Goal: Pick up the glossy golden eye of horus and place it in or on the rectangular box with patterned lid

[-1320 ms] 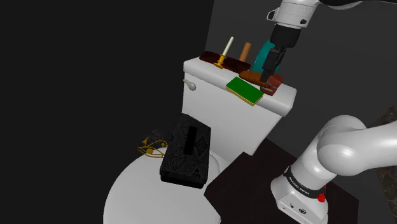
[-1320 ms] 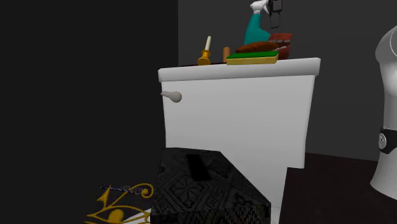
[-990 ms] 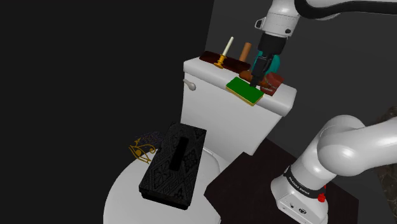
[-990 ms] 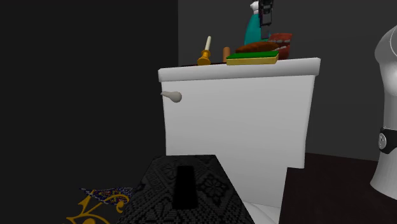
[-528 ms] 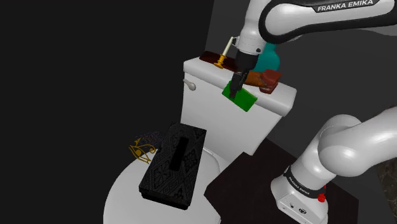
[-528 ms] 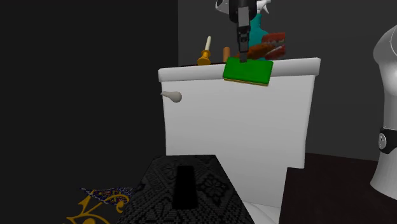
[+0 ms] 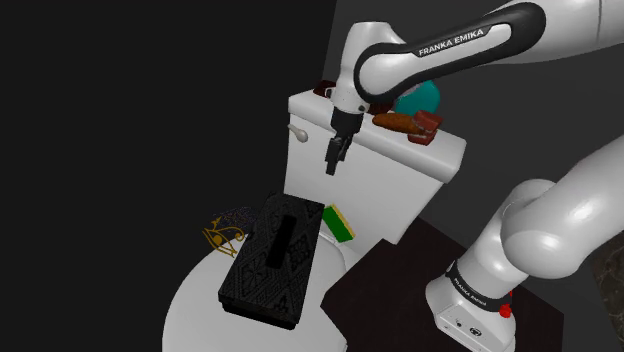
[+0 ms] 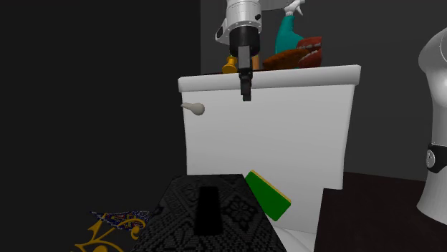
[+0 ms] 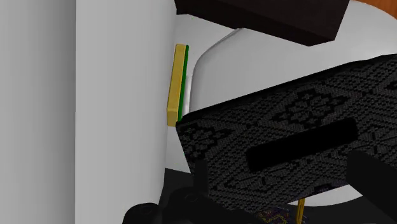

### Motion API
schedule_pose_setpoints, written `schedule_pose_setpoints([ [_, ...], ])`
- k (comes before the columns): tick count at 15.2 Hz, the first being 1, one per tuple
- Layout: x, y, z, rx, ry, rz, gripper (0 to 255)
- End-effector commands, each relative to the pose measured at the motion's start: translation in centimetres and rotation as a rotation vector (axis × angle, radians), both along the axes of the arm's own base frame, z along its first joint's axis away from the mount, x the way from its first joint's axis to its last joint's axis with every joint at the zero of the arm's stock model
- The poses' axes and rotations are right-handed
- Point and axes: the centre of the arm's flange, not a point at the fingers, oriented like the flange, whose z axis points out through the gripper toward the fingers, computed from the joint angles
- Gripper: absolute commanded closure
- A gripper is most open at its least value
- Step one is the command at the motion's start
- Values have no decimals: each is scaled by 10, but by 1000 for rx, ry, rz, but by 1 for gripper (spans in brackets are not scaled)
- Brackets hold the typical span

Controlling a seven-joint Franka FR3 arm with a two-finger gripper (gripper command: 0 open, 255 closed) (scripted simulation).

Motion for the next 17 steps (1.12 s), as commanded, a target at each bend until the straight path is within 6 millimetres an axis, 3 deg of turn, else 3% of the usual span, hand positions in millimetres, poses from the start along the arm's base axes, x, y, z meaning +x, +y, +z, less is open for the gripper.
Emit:
schedule_pose_setpoints([
  [1, 14, 12, -20, 7, 2, 23, 0],
  [17, 119, 106, -180, 54, 23, 207, 0],
])
